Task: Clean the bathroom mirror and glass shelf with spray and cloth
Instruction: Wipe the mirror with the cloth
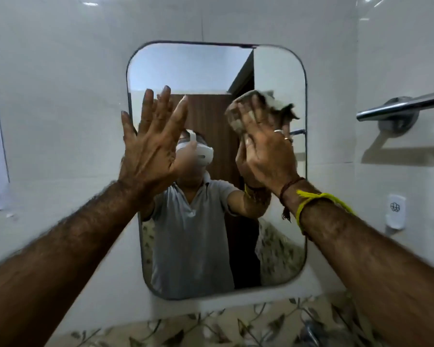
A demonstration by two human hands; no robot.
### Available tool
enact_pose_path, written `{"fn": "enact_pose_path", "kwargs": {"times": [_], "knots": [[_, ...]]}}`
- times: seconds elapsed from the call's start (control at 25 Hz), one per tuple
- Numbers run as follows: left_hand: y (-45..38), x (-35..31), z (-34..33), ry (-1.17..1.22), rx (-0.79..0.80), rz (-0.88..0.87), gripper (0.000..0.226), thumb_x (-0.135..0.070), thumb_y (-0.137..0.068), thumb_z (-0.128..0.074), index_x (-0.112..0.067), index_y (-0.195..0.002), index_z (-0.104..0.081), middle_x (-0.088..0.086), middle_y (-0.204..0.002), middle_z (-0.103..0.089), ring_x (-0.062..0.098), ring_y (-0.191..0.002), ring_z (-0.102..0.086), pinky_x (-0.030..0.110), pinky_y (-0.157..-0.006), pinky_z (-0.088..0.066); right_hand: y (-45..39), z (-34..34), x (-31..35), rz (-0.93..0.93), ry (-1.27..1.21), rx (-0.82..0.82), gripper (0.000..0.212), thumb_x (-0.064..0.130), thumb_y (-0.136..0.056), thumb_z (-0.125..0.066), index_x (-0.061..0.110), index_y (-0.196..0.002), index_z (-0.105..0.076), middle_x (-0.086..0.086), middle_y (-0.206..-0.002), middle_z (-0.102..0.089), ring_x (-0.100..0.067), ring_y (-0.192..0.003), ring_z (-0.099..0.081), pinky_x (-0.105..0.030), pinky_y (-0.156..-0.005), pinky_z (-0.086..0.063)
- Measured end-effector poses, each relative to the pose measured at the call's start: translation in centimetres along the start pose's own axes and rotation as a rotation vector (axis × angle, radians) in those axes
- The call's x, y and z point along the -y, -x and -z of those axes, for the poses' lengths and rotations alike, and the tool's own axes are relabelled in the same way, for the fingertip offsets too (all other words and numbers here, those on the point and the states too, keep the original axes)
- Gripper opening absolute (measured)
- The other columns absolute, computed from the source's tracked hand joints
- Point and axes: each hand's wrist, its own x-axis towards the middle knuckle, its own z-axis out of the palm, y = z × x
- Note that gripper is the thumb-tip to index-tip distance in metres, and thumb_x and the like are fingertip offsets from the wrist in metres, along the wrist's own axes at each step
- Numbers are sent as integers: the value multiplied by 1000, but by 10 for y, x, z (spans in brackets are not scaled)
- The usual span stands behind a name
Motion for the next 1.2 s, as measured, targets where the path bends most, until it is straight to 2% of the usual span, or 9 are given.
{"fn": "enact_pose_path", "kwargs": {"times": [0.04,0.08,0.16,0.24,0.4,0.6,0.8,1.0,1.2], "knots": [[13,-2,-4,-16,6,3,77,-59,-93,-36,-29,-159,-7,2,-167,7,24,-154,11,70,-116,-3,8,0,1,-59,-32,-11,67,22,-91,-42,28,-156,-24,-1,-166,-16,-24,-153,-15,-58,-121,-10],[24,-3,-7,-23,-3,12,78,-59,-93,-38,-28,-159,-8,3,-167,6,25,-154,10,70,-116,-4,19,-4,4,0,-10,16,68,22,-92,-42,28,-157,-22,-1,-166,-15,-24,-153,-12,-58,-121,-10],[43,-3,-12,-7,-24,40,78,-57,-94,-43,-26,-159,-12,5,-167,3,26,-154,7,68,-117,-8,48,-11,7,332,90,127,72,23,-91,-45,29,-157,-18,0,-167,-10,-25,-153,-11,-61,-119,-10],[67,-4,-15,4,-10,72,77,-57,-94,-42,-25,-158,-13,6,-167,3,25,-154,7,66,-118,-9,75,-13,-3,433,113,184,73,24,-91,-49,30,-157,-19,1,-167,-10,-25,-153,-14,-60,-120,-10],[118,-11,-26,-49,34,38,76,-58,-94,-40,-21,-158,-19,10,-167,-3,30,-154,3,66,-118,-8,107,-21,7,-50,-54,43,68,19,-91,-47,25,-155,-28,-3,-165,-19,-23,-151,-21,-61,-119,-17],[163,-23,-38,-89,103,-17,79,-58,-92,-47,-17,-156,-24,15,-165,-12,35,-153,-7,66,-117,-9,158,-29,34,252,22,182,72,19,-89,-51,30,-155,-26,2,-165,-18,-22,-152,-16,-58,-121,-6],[192,-26,-39,83,114,90,90,-58,-90,-52,-10,-157,-17,19,-165,-4,35,-153,0,61,-121,-8,183,-33,47,-171,-50,147,68,23,-93,-47,28,-156,-23,1,-166,-12,-20,-153,-11,-60,-121,-9],[209,-26,-38,173,226,154,120,-79,-76,-53,-6,-157,-5,22,-164,9,36,-152,15,60,-122,-1,235,-38,55,151,-20,322,75,19,-89,-49,33,-157,-18,6,-166,-6,-25,-150,-21,-62,-115,-17],[217,-37,-38,81,332,142,128,-90,-67,-47,-11,-158,-5,15,-165,12,34,-152,15,68,-117,2,254,-36,69,-150,-73,341,73,26,-91,-41,32,-157,-13,4,-165,0,-22,-153,-12,-63,-117,-18]]}}
